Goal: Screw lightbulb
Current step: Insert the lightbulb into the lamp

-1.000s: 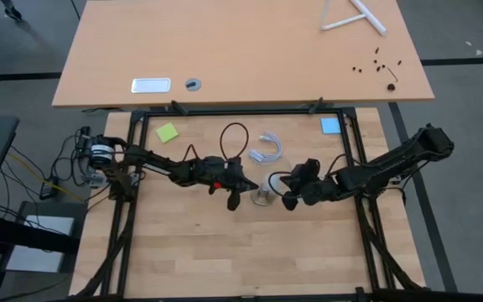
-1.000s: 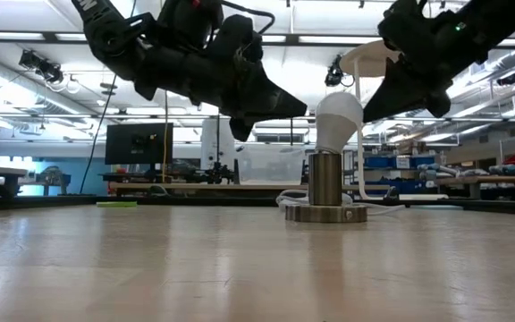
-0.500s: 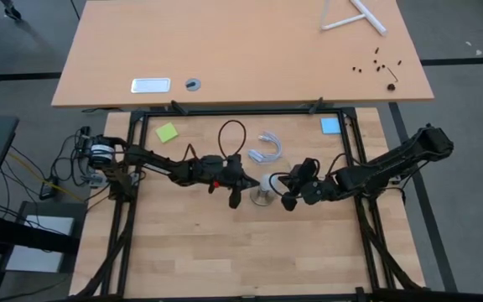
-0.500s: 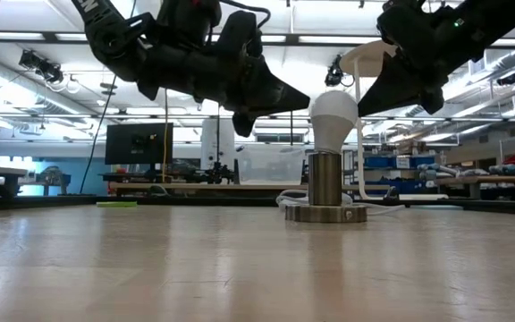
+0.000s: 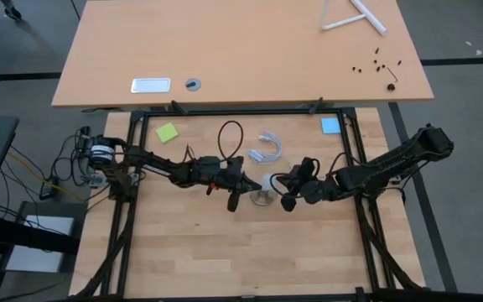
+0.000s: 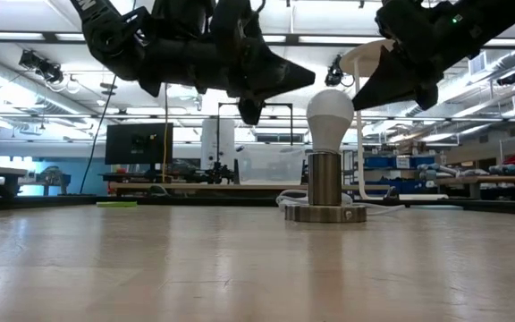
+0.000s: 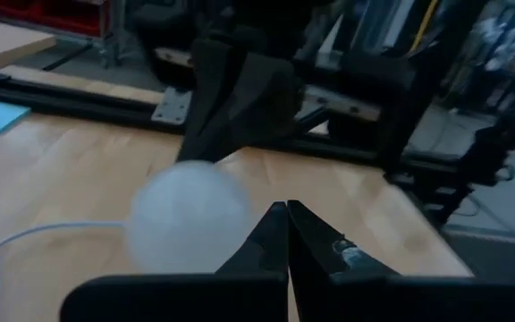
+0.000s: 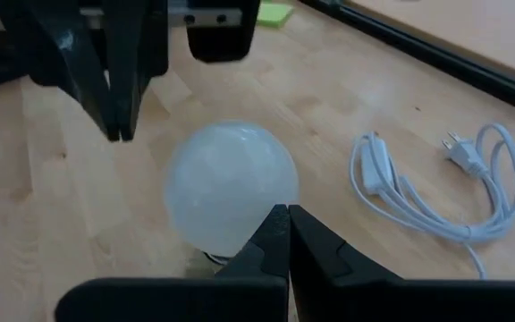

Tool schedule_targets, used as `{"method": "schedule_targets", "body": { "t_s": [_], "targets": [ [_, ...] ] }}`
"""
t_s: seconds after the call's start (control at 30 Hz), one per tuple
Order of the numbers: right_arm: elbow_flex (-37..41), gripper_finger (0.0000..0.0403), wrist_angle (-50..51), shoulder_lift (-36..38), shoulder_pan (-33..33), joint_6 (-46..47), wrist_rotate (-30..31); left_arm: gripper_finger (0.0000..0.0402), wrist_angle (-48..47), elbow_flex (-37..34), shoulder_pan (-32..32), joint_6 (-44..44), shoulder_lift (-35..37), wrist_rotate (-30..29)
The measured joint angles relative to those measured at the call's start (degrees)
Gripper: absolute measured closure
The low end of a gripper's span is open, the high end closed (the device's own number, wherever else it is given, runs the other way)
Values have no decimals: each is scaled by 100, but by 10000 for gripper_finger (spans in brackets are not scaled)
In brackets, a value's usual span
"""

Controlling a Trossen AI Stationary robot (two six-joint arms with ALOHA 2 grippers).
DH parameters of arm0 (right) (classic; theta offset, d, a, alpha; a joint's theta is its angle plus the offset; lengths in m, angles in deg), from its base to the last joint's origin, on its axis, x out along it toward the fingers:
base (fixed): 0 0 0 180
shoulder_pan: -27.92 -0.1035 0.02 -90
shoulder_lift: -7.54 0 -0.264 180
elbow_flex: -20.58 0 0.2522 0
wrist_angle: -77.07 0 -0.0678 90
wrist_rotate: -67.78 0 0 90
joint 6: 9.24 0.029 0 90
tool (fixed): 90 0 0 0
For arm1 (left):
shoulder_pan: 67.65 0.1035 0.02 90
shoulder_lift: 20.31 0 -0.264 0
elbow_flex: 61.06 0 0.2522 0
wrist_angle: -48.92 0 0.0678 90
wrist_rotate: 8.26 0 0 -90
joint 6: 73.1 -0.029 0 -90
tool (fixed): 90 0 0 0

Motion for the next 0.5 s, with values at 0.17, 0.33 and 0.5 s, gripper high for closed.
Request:
{"method": "schedule_targets", "body": {
  "t_s": [0.17, 0.33, 0.5],
  "targets": [
    [0, 394, -64, 0, 0, -164, 0, 400, 1178, -438, -4, 59, 2, 241],
    [0, 394, -98, 0, 0, -178, 0, 400, 2479, -1318, 87, 412, 4, 264],
    [0, 394, -171, 0, 2, -180, 0, 400, 2330, -1288, -51, 503, 3, 240]
  ]
}}
